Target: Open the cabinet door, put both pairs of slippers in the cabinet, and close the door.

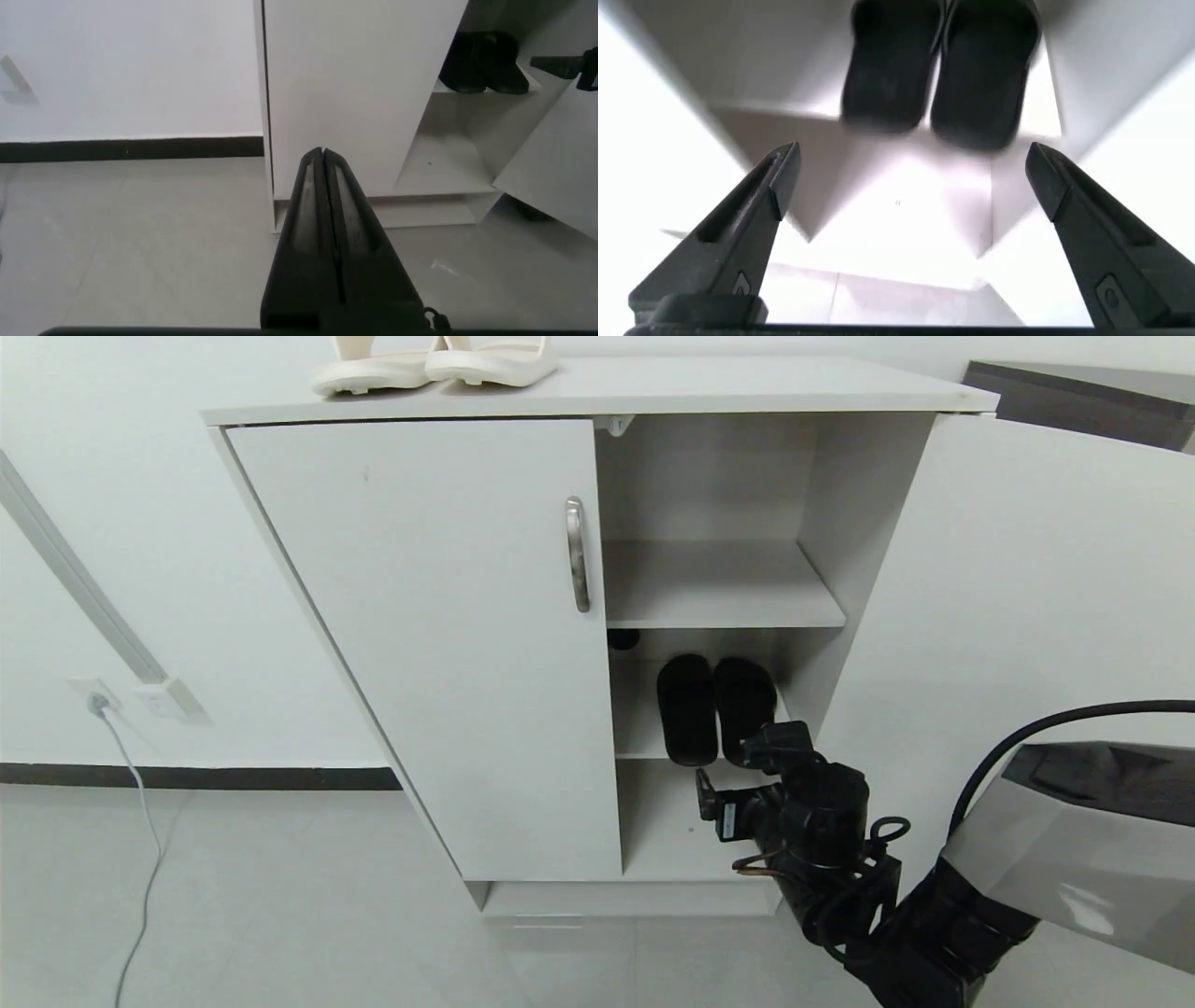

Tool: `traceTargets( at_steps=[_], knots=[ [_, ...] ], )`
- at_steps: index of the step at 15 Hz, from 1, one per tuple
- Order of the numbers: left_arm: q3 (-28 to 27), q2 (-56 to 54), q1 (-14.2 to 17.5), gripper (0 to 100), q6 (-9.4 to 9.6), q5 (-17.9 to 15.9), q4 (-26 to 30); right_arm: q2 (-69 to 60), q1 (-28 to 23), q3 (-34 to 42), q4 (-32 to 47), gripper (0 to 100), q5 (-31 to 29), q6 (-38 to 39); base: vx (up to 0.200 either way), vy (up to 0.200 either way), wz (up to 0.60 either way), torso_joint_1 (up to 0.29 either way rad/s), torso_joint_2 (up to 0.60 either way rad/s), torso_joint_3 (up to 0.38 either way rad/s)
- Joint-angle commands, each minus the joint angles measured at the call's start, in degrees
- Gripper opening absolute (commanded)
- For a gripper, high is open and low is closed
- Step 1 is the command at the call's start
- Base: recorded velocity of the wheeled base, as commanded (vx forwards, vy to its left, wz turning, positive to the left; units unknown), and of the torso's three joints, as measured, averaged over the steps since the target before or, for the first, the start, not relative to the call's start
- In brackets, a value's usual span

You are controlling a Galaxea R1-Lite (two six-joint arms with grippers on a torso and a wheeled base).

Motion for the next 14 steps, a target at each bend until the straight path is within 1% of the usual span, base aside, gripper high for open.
traceTargets(
  at_steps=[1,9,14],
  knots=[
    [0.01,0.07,0.01,0,0.00,0.03,-0.04,0.27,0.09,0.27,-0.20,100,-0.03,0.00,0.000,0.000,0.00,0.000,0.00,0.000],
    [0.01,0.07,0.01,0,0.00,0.03,0.05,0.27,0.09,1.94,-2.66,100,-0.56,-1.14,0.000,0.000,0.00,0.001,0.00,0.007],
    [0.01,0.07,0.01,0,0.09,-0.06,0.05,0.36,0.26,2.65,-4.59,100,-1.00,-2.20,0.000,0.000,0.00,0.004,0.00,0.167]
  ],
)
